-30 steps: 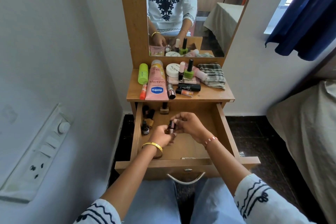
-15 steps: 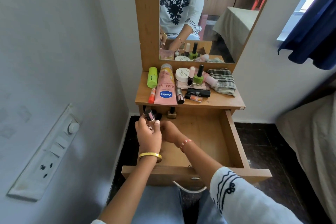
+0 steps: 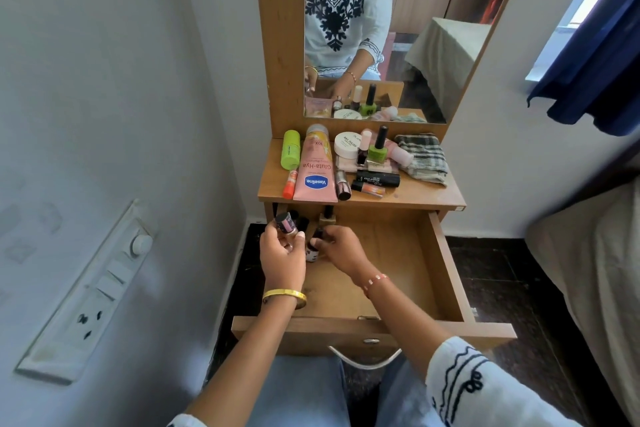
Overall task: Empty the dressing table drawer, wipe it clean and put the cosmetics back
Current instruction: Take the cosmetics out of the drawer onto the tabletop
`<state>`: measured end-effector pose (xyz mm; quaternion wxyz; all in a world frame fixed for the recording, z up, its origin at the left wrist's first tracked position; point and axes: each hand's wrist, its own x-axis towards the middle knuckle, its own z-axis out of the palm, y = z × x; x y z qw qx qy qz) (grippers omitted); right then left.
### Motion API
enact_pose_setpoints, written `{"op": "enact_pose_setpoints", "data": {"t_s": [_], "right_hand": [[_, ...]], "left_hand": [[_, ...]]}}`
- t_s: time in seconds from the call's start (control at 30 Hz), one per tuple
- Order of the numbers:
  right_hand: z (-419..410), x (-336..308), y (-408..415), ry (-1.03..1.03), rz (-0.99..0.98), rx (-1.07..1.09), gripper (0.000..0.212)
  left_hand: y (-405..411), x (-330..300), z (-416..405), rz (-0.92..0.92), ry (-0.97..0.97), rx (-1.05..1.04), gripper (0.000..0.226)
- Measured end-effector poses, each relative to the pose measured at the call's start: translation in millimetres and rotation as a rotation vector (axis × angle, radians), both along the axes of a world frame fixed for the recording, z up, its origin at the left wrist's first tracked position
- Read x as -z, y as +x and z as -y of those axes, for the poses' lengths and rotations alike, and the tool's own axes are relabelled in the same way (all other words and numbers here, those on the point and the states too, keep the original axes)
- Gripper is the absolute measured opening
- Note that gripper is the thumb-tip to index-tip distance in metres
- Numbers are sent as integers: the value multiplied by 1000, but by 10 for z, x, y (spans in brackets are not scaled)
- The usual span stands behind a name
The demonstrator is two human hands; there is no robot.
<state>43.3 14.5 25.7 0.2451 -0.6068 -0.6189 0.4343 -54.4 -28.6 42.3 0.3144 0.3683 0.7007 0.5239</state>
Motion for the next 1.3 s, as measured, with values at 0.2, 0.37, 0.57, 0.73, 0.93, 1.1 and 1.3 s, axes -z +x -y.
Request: {"op": "enact_pose_setpoints", "data": {"t_s": [0.2,0.37,0.57,0.73,0.93,1.1,1.3], "right_hand": [[-22,-434,84,91,-46,55,15],[-178,-865,-96,202,-49,33,19],[-606,-1093,-425,297,9,48,25],[-852,-988,-610,317,143,-2,28],[-990,-899,-688,275,279,-57,26],[-1062,-864,-709,280,280,-50,33],[-1028,-903,-647,240,204,-48,40]], "left_hand": [[-144,-115,-99,14,33,-38,34],[-403,-306,-371,-24,86,-51,28],[-546,-477,-632,-100,80,4,31],[-615,-419,-795,-155,33,70,29],[-608,-382,-891,-160,16,134,37],[-615,-371,-927,-157,-5,178,38],[-621,-339,-888,-94,-4,214,56]]}}
